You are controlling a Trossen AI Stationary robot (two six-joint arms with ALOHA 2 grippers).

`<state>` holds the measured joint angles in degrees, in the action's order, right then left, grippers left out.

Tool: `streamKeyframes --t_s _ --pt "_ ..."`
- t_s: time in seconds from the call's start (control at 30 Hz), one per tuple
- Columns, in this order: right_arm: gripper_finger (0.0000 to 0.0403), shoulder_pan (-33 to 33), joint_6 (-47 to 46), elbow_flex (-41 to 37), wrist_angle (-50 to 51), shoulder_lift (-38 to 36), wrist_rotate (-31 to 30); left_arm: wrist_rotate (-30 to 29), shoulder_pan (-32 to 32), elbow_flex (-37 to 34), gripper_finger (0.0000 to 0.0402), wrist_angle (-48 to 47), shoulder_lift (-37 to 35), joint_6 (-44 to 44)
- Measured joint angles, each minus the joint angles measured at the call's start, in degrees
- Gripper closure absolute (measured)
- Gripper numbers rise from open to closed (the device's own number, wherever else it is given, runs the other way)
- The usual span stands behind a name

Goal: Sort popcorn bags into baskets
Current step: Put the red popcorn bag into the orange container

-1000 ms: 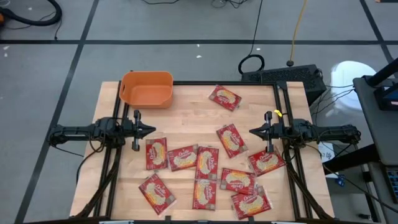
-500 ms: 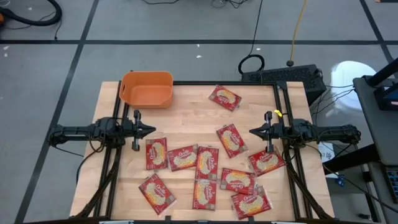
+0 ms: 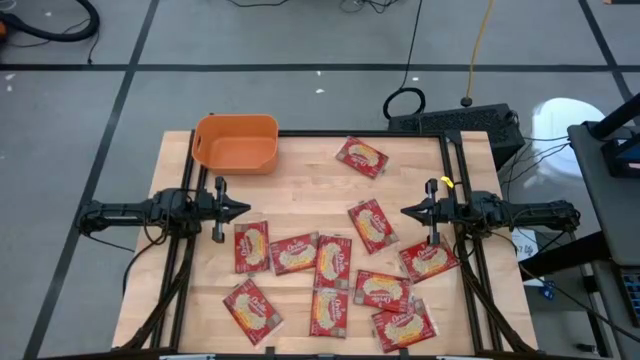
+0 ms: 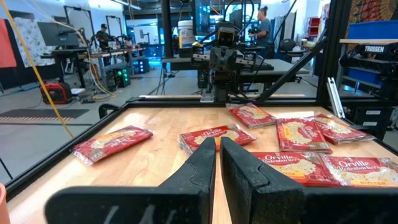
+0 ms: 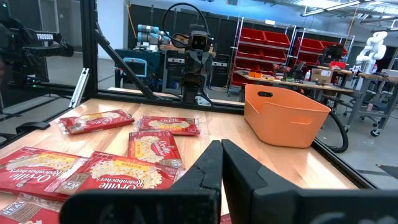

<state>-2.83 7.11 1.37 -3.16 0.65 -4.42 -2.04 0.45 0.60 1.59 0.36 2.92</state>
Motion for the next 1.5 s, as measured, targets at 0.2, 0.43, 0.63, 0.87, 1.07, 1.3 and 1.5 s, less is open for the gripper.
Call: streamKeyframes --t_s 0.2,0.43,0.63,0.87,1.07,1.3,1.5 --pt "0.0403 0.0 -0.4 0.0 0.0 0.0 0.0 0.0 0.0 0.0 0.0371 1.2 0.0 -4.6" --pt "0.0403 0.0 -4.3 0.0 0.0 0.0 0.0 0.8 -0.5 0.0 0.0371 2.5 0.0 -5.6" --pt "0.0403 0.0 -8.0 0.0 0.0 0.0 0.0 1.5 -2.0 2.9 0.0371 0.7 0.9 -5.7" --pt "0.0403 0.0 -8.2 0.0 0.0 0.0 0.0 0.8 -2.8 14.0 0.0371 -8.1 7.5 -6.0" --pt "0.0403 0.0 -8.2 0.0 0.0 0.0 0.0 0.5 -2.8 26.8 0.0371 -20.9 15.9 -8.1" --pt "0.0403 0.0 -8.2 0.0 0.0 0.0 0.0 0.5 -2.8 41.2 0.0371 -33.4 26.2 -8.8" --pt "0.0403 0.0 -9.9 0.0 0.0 0.0 0.0 0.5 -2.9 50.6 0.0371 -49.3 34.3 -10.9"
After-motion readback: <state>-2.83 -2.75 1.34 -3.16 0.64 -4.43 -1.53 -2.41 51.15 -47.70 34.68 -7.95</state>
